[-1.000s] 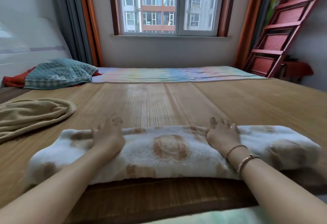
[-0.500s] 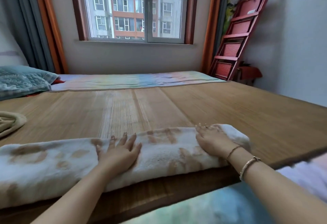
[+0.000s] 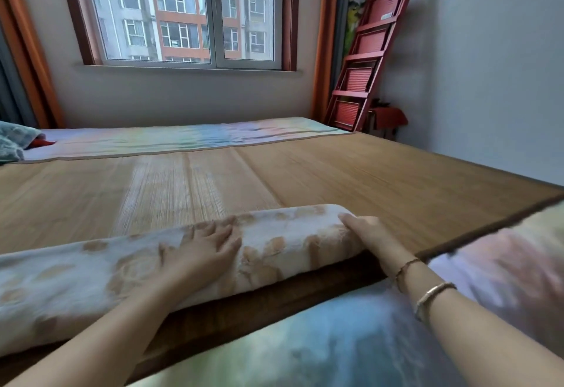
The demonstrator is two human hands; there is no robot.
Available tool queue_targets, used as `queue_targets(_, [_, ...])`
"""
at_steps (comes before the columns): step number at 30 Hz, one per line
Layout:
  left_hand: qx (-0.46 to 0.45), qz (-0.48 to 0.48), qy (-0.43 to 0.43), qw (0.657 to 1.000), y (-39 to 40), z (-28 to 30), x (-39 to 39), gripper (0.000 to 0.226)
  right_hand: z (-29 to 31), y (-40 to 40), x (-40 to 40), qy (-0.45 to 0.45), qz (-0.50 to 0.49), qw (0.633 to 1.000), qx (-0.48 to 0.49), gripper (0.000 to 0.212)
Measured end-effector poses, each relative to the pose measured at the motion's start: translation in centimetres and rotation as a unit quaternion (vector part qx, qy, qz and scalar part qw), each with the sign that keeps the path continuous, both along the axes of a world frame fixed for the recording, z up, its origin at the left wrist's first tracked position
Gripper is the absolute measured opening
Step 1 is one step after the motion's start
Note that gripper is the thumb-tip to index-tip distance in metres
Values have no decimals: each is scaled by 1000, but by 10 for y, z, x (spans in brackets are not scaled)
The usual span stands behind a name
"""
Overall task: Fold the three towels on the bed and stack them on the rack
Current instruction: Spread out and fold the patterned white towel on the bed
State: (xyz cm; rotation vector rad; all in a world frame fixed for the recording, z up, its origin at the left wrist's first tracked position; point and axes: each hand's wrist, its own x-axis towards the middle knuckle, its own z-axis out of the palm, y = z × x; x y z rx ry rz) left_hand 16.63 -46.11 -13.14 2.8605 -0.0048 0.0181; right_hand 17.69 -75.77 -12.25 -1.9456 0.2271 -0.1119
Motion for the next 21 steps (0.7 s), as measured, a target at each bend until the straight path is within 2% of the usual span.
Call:
queue_targets(2, [22, 6, 20, 1000, 0, 0, 0, 60, 3, 4, 2, -67, 18, 996, 63, 30])
queue_targets(3, [17, 7, 23, 1000, 1, 0, -1, 60, 8, 5, 5, -94, 12, 992, 80, 31])
queue_targets(5, [3, 4, 29, 1000, 3, -1, -3, 62, 16, 3, 13, -104, -9, 993, 51, 31])
queue_targets(8, [4, 0, 37, 999, 3, -1, -7, 62, 7, -4, 18, -14, 8, 992, -124, 28])
queue_targets(11, [12, 3, 32, 999, 2, -2, -6, 63, 0, 0, 13, 15, -20, 963, -267, 24])
queue_targets(12, [18, 4, 32, 999, 3, -2, -6, 64, 2, 2, 11, 16, -32, 949, -312, 29])
queue_targets(14, [27, 6, 31, 999, 2, -4, -8, 65, 8, 3, 9, 45, -44, 929, -366, 52])
queue_targets(16, [35, 7, 38, 999, 1, -3, -9, 67, 13, 3, 7, 109, -26, 926, -361, 71])
queue_targets(18, [40, 5, 47, 998, 1, -1, -10, 70, 18, 4, 4, 153, 12, 937, -313, 68])
queue_targets(21, [35, 5, 60, 998, 1, 0, -8, 81, 27, 4, -3, 172, 35, 957, -230, 63])
